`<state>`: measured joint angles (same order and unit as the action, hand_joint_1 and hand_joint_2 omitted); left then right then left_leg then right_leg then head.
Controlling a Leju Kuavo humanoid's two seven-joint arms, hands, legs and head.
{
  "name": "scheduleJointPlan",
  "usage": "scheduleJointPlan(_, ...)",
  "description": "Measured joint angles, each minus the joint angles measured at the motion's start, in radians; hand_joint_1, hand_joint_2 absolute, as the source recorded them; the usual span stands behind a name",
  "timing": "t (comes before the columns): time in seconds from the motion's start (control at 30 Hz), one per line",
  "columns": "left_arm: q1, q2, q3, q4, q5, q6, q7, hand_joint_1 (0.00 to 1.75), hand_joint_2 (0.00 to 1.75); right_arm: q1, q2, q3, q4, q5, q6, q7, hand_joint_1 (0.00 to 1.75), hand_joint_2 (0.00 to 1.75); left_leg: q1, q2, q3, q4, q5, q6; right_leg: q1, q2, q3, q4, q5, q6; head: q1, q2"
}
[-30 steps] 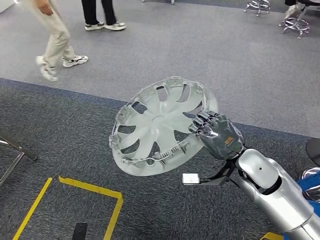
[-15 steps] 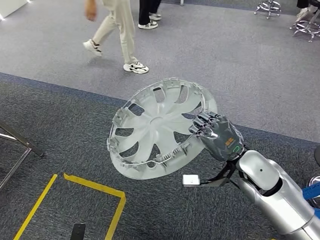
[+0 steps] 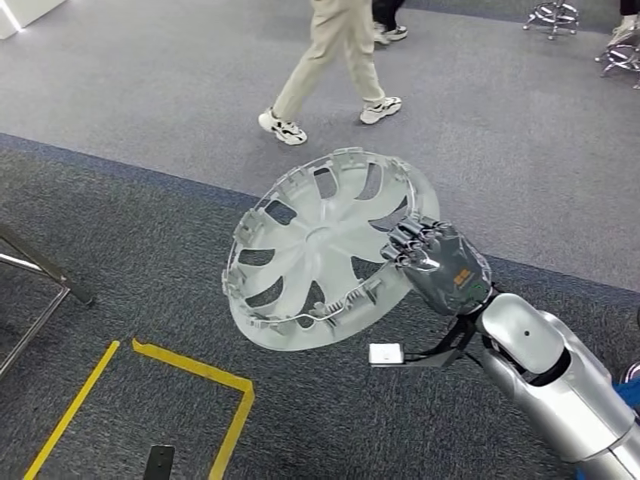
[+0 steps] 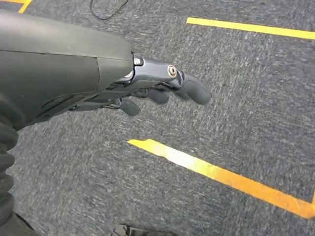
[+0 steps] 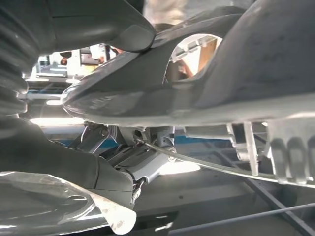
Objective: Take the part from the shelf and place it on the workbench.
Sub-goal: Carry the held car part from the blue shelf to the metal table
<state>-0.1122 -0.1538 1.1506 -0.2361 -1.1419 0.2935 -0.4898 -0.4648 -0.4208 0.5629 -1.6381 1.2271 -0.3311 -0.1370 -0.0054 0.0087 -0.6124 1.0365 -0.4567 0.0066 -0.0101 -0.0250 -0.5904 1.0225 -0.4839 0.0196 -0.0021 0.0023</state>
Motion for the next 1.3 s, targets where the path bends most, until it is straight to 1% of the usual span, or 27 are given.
scheduleJointPlan(0.1, 0.002, 0.000, 0.000, 0.000, 0.000, 0.000, 0.000, 0.00, 1.75, -0.008, 0.000, -0.001, -0.001, 0.000, 0.001, -0.001, 1.75, 1.75, 0.005, -0.011, 0.005, -0.013, 0.004, 0.013, -0.002, -0.002, -0.010, 0.014, -0.015, 0.015, 0.002, 0.000)
scheduleJointPlan(0.13, 0.001, 0.000, 0.000, 0.000, 0.000, 0.000, 0.000, 0.00, 1.75, -0.010, 0.000, -0.001, -0.001, 0.000, 0.001, -0.001, 1.75, 1.75, 0.007, -0.014, 0.007, -0.017, 0.006, 0.019, -0.003, 0.003, -0.027, 0.045, -0.034, 0.019, 0.003, 0.000)
scheduleJointPlan(0.23, 0.000, -0.001, -0.001, 0.000, 0.000, 0.000, 0.000, 0.00, 1.75, -0.011, 0.000, -0.001, -0.002, -0.001, 0.002, -0.001, 1.75, 1.75, 0.009, -0.026, 0.008, -0.018, 0.007, 0.027, -0.005, 0.018, -0.122, 0.225, -0.106, 0.027, 0.006, 0.000)
scheduleJointPlan(0.27, 0.000, -0.001, -0.001, 0.000, 0.000, 0.000, 0.000, 0.00, 1.75, -0.009, 0.000, 0.000, -0.002, -0.001, 0.002, -0.001, 1.75, 1.75, 0.009, -0.032, 0.009, -0.018, 0.007, 0.028, -0.005, 0.020, -0.144, 0.261, -0.109, 0.028, 0.005, 0.000)
scheduleJointPlan(0.3, 0.001, -0.001, -0.001, 0.000, 0.000, 0.000, 0.000, 0.00, 1.75, -0.007, 0.000, 0.002, -0.002, -0.001, 0.002, -0.002, 1.75, 1.75, 0.009, -0.038, 0.009, -0.017, 0.006, 0.027, -0.006, 0.021, -0.150, 0.262, -0.094, 0.029, 0.006, 0.000)
scheduleJointPlan(0.33, 0.001, -0.002, -0.001, 0.000, 0.000, 0.000, 0.000, 0.00, 1.75, -0.006, 0.000, 0.003, -0.002, -0.001, 0.002, -0.002, 1.75, 1.75, 0.009, -0.045, 0.010, -0.016, 0.005, 0.026, -0.007, 0.022, -0.136, 0.224, -0.062, 0.029, 0.006, 0.000)
scheduleJointPlan(0.37, 0.001, -0.002, -0.001, 0.000, 0.000, 0.000, 0.000, 0.00, 1.75, -0.005, 0.000, 0.003, -0.002, -0.001, 0.002, -0.002, 1.75, 1.75, 0.010, -0.052, 0.011, -0.015, 0.004, 0.024, -0.008, 0.028, -0.109, 0.160, -0.024, 0.028, 0.006, 0.000)
scheduleJointPlan(0.43, 0.000, -0.002, -0.001, 0.000, 0.000, -0.001, 0.000, 0.00, 1.75, -0.006, 0.000, 0.004, -0.002, -0.001, 0.001, -0.002, 1.75, 1.75, 0.008, -0.064, 0.006, -0.008, 0.000, 0.016, -0.012, 0.051, -0.051, 0.047, 0.019, 0.025, 0.005, 0.000)
scheduleJointPlan(0.5, 0.001, -0.001, -0.001, 0.000, 0.000, -0.002, 0.000, 0.00, 1.75, -0.005, 0.000, 0.004, -0.004, -0.001, 0.001, -0.001, 1.75, 1.75, 0.007, -0.074, -0.002, -0.004, 0.000, 0.006, -0.011, 0.063, -0.030, 0.012, 0.016, 0.019, 0.005, 0.000)
scheduleJointPlan(0.57, 0.003, -0.001, -0.001, 0.000, 0.000, -0.003, 0.000, 0.00, 1.75, -0.004, 0.000, 0.005, -0.005, 0.000, 0.001, -0.002, 1.75, 1.75, 0.009, -0.080, -0.004, -0.003, 0.000, -0.004, -0.011, 0.053, -0.029, 0.007, 0.017, 0.008, 0.004, 0.000)
scheduleJointPlan(0.63, 0.003, 0.000, -0.001, 0.000, 0.000, -0.003, 0.000, 0.00, 1.75, -0.006, 0.000, 0.005, -0.005, 0.002, 0.001, -0.003, 1.75, 1.75, 0.008, -0.062, -0.015, 0.027, -0.023, -0.015, -0.014, 0.040, -0.024, 0.002, 0.018, -0.004, 0.001, 0.000)
scheduleJointPlan(0.67, 0.003, 0.000, -0.001, 0.000, 0.000, -0.003, 0.000, 0.00, 1.75, -0.006, 0.000, 0.005, -0.005, 0.002, 0.001, -0.003, 1.75, 1.75, 0.009, -0.047, -0.033, 0.073, -0.050, -0.020, -0.014, 0.032, -0.021, 0.001, 0.017, -0.008, -0.001, 0.000)
scheduleJointPlan(0.73, 0.002, 0.000, -0.001, 0.000, -0.001, -0.003, 0.000, 0.00, 1.75, -0.006, 0.000, 0.005, -0.005, 0.003, 0.002, -0.002, 1.75, 1.75, 0.010, -0.027, -0.089, 0.205, -0.114, -0.026, -0.011, 0.018, -0.017, 0.002, 0.015, -0.015, -0.003, 0.000)
scheduleJointPlan(0.77, 0.002, -0.001, -0.001, 0.000, -0.001, -0.003, 0.000, 0.00, 1.75, -0.006, 0.000, 0.006, -0.005, 0.004, 0.002, -0.002, 1.75, 1.75, 0.011, -0.024, -0.113, 0.257, -0.130, -0.027, -0.010, 0.011, -0.016, 0.002, 0.013, -0.016, -0.003, 0.000)
scheduleJointPlan(0.8, 0.002, -0.001, -0.001, 0.000, -0.001, -0.003, 0.000, 0.00, 1.75, -0.006, 0.000, 0.007, -0.005, 0.005, 0.003, -0.003, 1.75, 1.75, 0.011, -0.023, -0.123, 0.276, -0.126, -0.027, -0.009, 0.005, -0.014, 0.002, 0.012, -0.016, -0.003, 0.000)
scheduleJointPlan(0.83, 0.002, -0.001, -0.001, 0.000, -0.001, -0.003, 0.000, 0.00, 1.75, -0.006, 0.000, 0.008, -0.005, 0.005, 0.004, -0.003, 1.75, 1.75, 0.011, -0.021, -0.115, 0.255, -0.103, -0.026, -0.009, -0.001, -0.013, 0.002, 0.011, -0.016, -0.003, 0.000)
scheduleJointPlan(0.9, 0.002, -0.001, -0.001, 0.000, -0.001, -0.003, 0.000, 0.00, 1.75, -0.006, 0.000, 0.011, -0.005, 0.006, 0.006, -0.004, 1.75, 1.75, 0.009, -0.004, -0.057, 0.129, -0.031, -0.019, -0.008, -0.013, -0.007, 0.002, 0.008, -0.013, -0.003, 0.000)
scheduleJointPlan(0.93, 0.001, 0.000, -0.001, 0.000, -0.001, -0.003, 0.000, 0.00, 1.75, -0.007, 0.000, 0.012, -0.005, 0.007, 0.006, -0.004, 1.75, 1.75, 0.005, 0.008, -0.028, 0.065, -0.007, -0.014, -0.006, -0.018, -0.005, 0.003, 0.005, -0.010, -0.003, 0.000)
scheduleJointPlan(0.97, 0.000, 0.000, -0.001, 0.000, -0.001, -0.003, 0.000, 0.00, 1.75, -0.008, 0.000, 0.012, -0.005, 0.007, 0.006, -0.004, 1.75, 1.75, 0.001, 0.019, -0.010, 0.022, 0.005, -0.009, -0.004, -0.024, -0.004, 0.004, 0.004, -0.006, -0.002, 0.000)
scheduleJointPlan(1.0, -0.001, 0.000, -0.001, 0.000, -0.001, -0.003, 0.000, 0.00, 1.75, -0.009, 0.000, 0.012, -0.005, 0.007, 0.006, -0.003, 1.75, 1.75, -0.002, 0.024, -0.004, 0.004, 0.004, -0.004, -0.002, -0.030, -0.005, 0.004, 0.003, -0.002, -0.002, 0.000)
scheduleJointPlan(1.07, 0.000, 0.000, -0.001, 0.000, -0.001, -0.003, 0.000, 0.00, 1.75, -0.011, 0.000, 0.012, -0.005, 0.009, 0.006, -0.003, 1.75, 1.75, -0.002, 0.013, -0.005, -0.003, 0.005, 0.006, -0.001, -0.043, -0.006, 0.002, 0.001, 0.008, -0.001, 0.000)
scheduleJointPlan(1.1, 0.001, 0.000, -0.001, 0.000, -0.001, -0.003, 0.000, 0.00, 1.75, -0.011, 0.000, 0.013, -0.005, 0.009, 0.007, -0.004, 1.75, 1.75, 0.000, 0.006, -0.003, -0.007, 0.007, 0.012, -0.002, -0.040, -0.008, 0.005, -0.005, 0.012, -0.001, 0.000)
scheduleJointPlan(1.13, 0.001, 0.000, -0.001, 0.000, -0.001, -0.003, 0.000, 0.00, 1.75, -0.012, 0.000, 0.013, -0.005, 0.010, 0.007, -0.004, 1.75, 1.75, 0.003, 0.000, -0.001, -0.011, 0.010, 0.018, -0.003, -0.029, -0.017, 0.024, -0.019, 0.016, 0.001, 0.000)
scheduleJointPlan(1.17, 0.001, 0.000, -0.001, 0.000, -0.001, -0.003, 0.000, 0.00, 1.75, -0.013, 0.000, 0.013, -0.005, 0.010, 0.007, -0.004, 1.75, 1.75, 0.006, -0.006, 0.001, -0.015, 0.013, 0.024, -0.004, -0.014, -0.037, 0.064, -0.043, 0.019, 0.003, 0.000)
scheduleJointPlan(1.23, -0.001, -0.001, -0.001, 0.000, -0.002, -0.004, 0.000, 0.00, 1.75, -0.015, 0.000, 0.013, -0.005, 0.011, 0.008, -0.004, 1.75, 1.75, 0.006, -0.020, 0.000, -0.015, 0.014, 0.029, -0.005, 0.012, -0.099, 0.192, -0.099, 0.022, 0.007, 0.000)
scheduleJointPlan(1.27, -0.001, -0.001, -0.002, 0.000, -0.002, -0.004, 0.000, 0.00, 1.75, -0.015, 0.000, 0.014, -0.005, 0.011, 0.008, -0.004, 1.75, 1.75, 0.006, -0.028, 0.000, -0.015, 0.015, 0.030, -0.005, 0.017, -0.128, 0.248, -0.115, 0.024, 0.007, 0.000)
scheduleJointPlan(1.3, -0.001, -0.002, -0.002, 0.000, -0.003, -0.004, 0.000, 0.00, 1.75, -0.014, 0.000, 0.015, -0.005, 0.012, 0.009, -0.004, 1.75, 1.75, 0.006, -0.037, 0.000, -0.015, 0.015, 0.030, -0.005, 0.020, -0.144, 0.274, -0.115, 0.025, 0.007, 0.000)
